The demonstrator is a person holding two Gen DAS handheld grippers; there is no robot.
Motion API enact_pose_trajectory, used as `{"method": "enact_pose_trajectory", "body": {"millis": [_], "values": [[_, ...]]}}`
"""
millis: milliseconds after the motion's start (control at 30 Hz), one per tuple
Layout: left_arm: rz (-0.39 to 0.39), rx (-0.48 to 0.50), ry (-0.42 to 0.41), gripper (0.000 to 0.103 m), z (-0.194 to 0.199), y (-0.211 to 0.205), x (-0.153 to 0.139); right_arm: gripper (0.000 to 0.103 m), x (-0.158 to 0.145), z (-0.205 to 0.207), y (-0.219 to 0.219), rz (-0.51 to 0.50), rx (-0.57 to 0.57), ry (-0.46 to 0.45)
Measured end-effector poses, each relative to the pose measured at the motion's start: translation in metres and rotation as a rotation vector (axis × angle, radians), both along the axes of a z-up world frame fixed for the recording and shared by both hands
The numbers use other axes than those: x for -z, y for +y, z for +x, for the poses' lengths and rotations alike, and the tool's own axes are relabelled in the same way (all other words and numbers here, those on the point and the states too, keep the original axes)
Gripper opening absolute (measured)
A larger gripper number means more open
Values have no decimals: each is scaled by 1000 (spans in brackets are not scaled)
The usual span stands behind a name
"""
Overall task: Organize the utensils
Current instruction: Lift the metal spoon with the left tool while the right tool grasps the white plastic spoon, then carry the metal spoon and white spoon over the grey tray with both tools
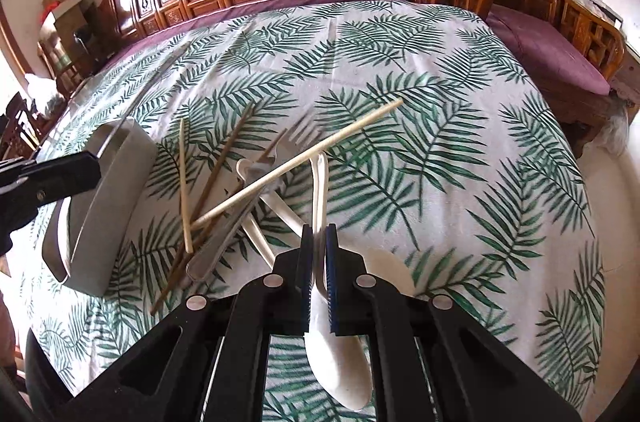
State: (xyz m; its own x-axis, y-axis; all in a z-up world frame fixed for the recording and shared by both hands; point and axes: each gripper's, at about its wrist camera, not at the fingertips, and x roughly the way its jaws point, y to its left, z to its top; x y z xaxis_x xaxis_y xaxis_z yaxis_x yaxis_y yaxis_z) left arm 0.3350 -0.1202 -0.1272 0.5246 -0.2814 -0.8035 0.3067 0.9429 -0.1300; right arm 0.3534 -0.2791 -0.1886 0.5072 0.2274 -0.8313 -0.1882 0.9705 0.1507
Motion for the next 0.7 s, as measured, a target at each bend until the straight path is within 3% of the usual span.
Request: {"method": "enact_pose_trajectory", "body": {"millis": [333,700], "values": [[-13,-2,-23,5,-7,7,-14,7,-16,-9,-21,-74,63,-13],[-21,-33,-47,5,-19,31,-30,7,-66,-15,-16,-88,77,-103]]}}
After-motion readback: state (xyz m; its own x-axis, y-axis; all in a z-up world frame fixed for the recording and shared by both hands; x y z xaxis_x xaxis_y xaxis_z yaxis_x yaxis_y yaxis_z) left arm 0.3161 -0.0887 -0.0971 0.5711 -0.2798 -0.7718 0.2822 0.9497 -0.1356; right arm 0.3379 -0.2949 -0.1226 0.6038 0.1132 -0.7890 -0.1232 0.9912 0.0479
